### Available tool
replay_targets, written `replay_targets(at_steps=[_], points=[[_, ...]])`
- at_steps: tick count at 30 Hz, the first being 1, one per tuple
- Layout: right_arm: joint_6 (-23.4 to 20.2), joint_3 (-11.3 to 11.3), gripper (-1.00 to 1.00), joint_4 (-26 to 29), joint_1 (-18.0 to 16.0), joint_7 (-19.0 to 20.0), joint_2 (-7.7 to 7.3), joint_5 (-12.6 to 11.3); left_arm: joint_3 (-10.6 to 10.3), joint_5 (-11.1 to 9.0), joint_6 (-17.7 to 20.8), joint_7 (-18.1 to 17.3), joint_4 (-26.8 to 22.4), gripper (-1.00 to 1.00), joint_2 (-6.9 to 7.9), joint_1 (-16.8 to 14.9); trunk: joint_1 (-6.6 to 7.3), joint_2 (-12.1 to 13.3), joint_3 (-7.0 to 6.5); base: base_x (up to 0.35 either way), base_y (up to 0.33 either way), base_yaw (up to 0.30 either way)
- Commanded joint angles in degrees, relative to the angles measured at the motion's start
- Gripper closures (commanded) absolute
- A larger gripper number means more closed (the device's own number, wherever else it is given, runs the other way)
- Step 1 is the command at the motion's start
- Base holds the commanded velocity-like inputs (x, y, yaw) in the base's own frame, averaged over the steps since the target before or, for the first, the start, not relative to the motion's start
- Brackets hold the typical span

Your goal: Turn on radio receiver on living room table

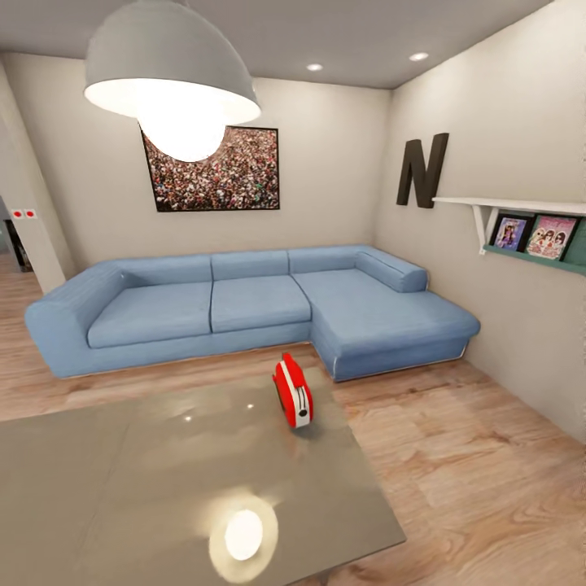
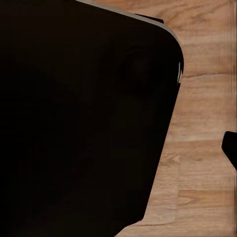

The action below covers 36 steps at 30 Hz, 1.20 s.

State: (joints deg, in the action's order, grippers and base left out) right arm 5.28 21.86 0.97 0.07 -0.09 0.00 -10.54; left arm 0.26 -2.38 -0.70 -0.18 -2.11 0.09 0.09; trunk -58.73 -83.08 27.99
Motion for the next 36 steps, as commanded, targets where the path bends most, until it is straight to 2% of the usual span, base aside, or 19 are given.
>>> replay_targets(at_steps=[1, 18, 36], points=[[0.0, 0.0, -1.00, 0.0, 0.0, 0.0, 0.00, 0.0, 0.0, 0.0, 0.0, 0.0, 0.0, -1.00, 0.00, 0.0, 0.00, 0.0, 0.00, 0.088, -0.278, 0.000], [0.1, 0.0, -1.00, 0.0, 0.0, 0.0, 0.02, 0.0, 0.0, -0.1, 0.0, 0.0, 0.0, -1.00, 0.07, 0.0, 0.00, 0.0, 0.00, 0.071, -0.270, 0.004], [0.1, 0.0, -1.00, 0.0, 0.0, 0.0, 0.02, 0.2, 0.0, -1.2, 0.0, 0.0, 0.0, -1.00, 0.10, 0.0, 0.00, 0.0, 0.08, 0.001, -0.020, 0.253]])
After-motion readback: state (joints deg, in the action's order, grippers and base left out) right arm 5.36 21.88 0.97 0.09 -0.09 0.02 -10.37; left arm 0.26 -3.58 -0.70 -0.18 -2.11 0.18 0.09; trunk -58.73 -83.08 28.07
